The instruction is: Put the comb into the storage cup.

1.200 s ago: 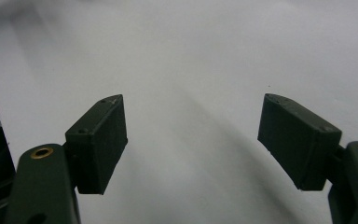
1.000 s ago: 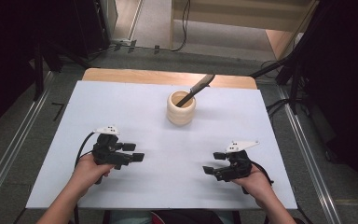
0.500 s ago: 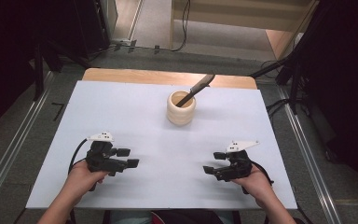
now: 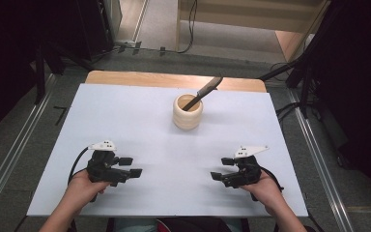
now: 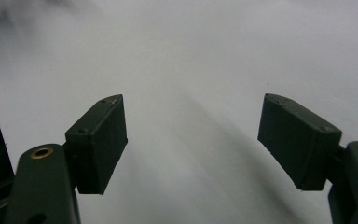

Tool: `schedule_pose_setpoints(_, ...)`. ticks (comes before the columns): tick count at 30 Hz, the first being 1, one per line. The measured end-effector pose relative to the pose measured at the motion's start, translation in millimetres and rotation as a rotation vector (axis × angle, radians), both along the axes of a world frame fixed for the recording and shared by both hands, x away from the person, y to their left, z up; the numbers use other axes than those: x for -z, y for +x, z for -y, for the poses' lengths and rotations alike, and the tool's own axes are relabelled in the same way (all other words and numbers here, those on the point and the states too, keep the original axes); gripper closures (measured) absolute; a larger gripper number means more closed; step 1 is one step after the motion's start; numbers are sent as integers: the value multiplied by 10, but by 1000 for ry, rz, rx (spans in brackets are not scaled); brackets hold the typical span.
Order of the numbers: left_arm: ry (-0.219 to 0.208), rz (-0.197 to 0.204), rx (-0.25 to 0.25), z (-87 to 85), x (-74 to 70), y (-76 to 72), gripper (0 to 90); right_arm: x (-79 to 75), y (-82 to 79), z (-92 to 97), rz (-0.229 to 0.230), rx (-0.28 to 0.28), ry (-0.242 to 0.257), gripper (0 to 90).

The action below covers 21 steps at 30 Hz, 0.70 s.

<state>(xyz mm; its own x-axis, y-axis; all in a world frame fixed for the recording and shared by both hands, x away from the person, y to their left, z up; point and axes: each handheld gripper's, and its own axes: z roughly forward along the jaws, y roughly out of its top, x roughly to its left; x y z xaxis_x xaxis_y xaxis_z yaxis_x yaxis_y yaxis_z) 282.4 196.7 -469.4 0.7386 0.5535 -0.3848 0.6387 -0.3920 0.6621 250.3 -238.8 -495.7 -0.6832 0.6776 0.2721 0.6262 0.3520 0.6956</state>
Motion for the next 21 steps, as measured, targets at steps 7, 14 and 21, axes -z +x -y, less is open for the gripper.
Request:
schedule_pose_setpoints(7, -3, -5, 3, -3, 10, 6, 320, 1, 0, -3, 0, -2, 1, 219)
schedule_pose_setpoints(14, 1, -7, 3, -5, 12, 8, 321, 1, -4, -8, -3, -5, 3, 218)
schedule_pose_setpoints(21, -9, -16, 3, -14, 17, 13, 320, 1, -4, -11, -4, -5, 1, 218)
